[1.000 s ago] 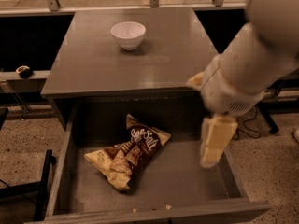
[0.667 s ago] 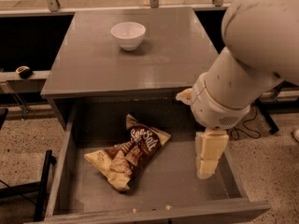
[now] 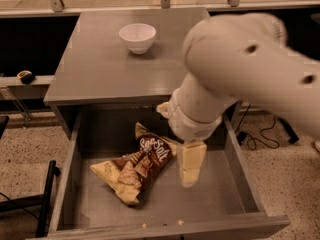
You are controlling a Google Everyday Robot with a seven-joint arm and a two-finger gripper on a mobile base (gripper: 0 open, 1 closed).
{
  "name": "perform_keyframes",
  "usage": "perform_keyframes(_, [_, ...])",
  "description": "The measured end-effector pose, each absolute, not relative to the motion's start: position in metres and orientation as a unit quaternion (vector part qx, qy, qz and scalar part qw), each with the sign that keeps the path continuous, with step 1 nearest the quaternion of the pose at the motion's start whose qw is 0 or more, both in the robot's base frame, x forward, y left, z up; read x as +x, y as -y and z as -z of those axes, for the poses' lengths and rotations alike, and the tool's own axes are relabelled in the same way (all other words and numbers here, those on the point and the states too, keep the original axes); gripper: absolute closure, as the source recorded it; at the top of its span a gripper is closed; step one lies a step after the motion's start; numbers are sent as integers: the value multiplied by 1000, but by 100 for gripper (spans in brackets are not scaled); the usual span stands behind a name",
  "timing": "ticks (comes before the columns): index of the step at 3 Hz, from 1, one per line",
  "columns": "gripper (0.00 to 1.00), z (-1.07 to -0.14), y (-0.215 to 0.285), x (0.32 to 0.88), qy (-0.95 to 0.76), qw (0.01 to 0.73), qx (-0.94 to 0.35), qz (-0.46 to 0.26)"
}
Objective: Pick brown chip bag from top drawer and place on counter
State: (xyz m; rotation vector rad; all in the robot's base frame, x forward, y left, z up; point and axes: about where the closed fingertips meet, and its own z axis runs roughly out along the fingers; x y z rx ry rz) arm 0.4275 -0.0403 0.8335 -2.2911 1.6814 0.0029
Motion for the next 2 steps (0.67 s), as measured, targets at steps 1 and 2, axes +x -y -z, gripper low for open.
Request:
perform_keyframes(1, [0, -763, -1, 470, -537, 148, -830, 37])
perform_keyframes(2, [0, -703, -18, 505, -505, 145, -848, 66])
